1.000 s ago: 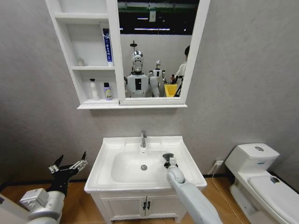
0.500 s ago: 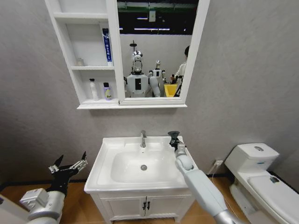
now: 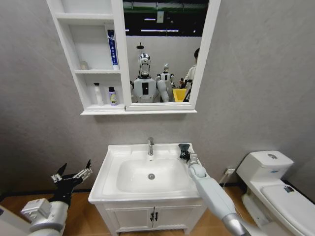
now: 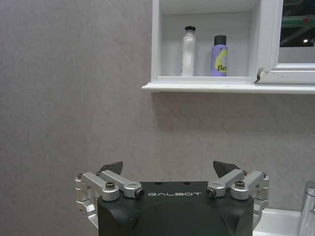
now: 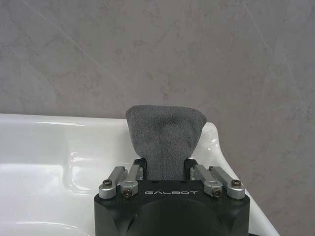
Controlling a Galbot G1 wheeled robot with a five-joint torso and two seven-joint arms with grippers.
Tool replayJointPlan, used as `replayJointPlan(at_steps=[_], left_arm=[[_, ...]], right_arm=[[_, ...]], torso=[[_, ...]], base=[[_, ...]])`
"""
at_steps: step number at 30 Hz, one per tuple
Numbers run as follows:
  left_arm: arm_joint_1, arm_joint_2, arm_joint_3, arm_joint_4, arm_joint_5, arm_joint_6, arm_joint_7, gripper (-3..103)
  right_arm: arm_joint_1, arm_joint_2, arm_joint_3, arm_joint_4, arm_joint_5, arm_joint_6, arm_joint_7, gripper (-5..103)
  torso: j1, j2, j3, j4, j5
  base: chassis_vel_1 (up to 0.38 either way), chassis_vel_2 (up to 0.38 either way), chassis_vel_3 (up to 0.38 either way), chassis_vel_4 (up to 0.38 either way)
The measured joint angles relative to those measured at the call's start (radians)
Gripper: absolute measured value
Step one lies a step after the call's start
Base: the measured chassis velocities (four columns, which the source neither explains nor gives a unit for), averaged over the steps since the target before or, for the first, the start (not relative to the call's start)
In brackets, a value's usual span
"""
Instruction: Move facial cleanser and shampoo from washbasin to cabinet, then wipe washbasin with towel.
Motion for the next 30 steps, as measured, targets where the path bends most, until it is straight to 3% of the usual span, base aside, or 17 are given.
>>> replayJointPlan(at_steps=[8,9,10,14,21,30], left_arm=[[0.0,0.0,0.0,0.0,0.0,0.0,0.0,100],[0.0,0.0,0.0,0.0,0.0,0.0,0.0,100],[0.0,0.0,0.0,0.0,0.0,0.0,0.0,100],[0.0,0.0,0.0,0.0,0.0,0.0,0.0,100],[0.0,0.0,0.0,0.0,0.0,0.0,0.0,100],[0.0,0.0,0.0,0.0,0.0,0.0,0.0,100]], right_arm=[[0.002,0.001,-0.004,-0.002,-0.016,-0.012,0.028,60],[0.0,-0.002,-0.006,-0.004,-0.022,-0.012,0.029,65],[0.001,-0.005,-0.006,-0.012,-0.027,-0.003,0.03,82],[0.004,-0.015,-0.006,-0.012,-0.043,0.001,0.033,97],[-0.035,-0.073,0.005,0.111,-0.083,0.009,0.059,100],[-0.307,-0.211,0.079,0.532,-0.002,-0.024,0.135,100]], torso=[[0.0,0.0,0.0,-0.0001,0.0],[0.0,0.0,0.0,0.0,-0.0001],[0.0,0.0,0.0,-0.0001,0.0],[0.0,0.0,0.0,0.0,0.0],[0.0,0.0,0.0,0.0001,0.0002],[0.0,0.0,0.0,-0.0003,0.0001]], base=[[0.0,0.0,0.0,0.0],[0.0,0.0,0.0,0.0],[0.0,0.0,0.0,0.0],[0.0,0.0,0.0,0.0],[0.0,0.0,0.0,0.0],[0.0,0.0,0.0,0.0]])
